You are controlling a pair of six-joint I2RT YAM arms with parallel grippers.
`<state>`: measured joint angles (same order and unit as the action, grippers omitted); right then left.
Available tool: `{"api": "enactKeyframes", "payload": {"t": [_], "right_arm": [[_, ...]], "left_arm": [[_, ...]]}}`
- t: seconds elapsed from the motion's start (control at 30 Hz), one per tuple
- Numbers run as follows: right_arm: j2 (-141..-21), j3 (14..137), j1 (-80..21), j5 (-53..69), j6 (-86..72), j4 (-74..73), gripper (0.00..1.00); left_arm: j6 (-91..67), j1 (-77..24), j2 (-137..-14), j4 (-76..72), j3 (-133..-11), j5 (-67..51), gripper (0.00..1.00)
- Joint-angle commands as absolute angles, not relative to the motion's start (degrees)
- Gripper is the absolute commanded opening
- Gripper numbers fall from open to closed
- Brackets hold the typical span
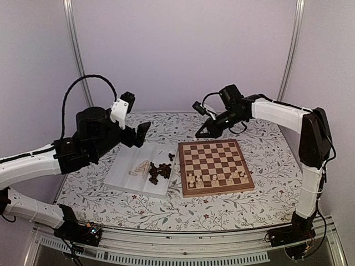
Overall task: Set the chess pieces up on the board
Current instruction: Place the chess piece on the chessboard.
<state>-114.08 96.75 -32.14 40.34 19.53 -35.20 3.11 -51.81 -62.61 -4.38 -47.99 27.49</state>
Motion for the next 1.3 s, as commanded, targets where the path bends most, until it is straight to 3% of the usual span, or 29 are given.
{"api": "enactKeyframes", "payload": {"t": [0.0,0.33,1.27], "right_arm": [[-107.4,89.2,-31.6,26.3,29.3,-41.0,0.06],[-95.9,73.5,-29.6,21.5,33.0,-42.9,0.07],[-100.8,69.4,-31.2,17.7,36.5,-45.4,0.08]], "left_arm": [[6.8,-46.7,-70.6,-2.7,-54.3,24.8,0.98],[2.5,-35.7,-73.8,-2.0,-53.0,8.2,0.88],[1.3,-34.5,-76.8,3.0,-54.5,5.3,0.86]]}}
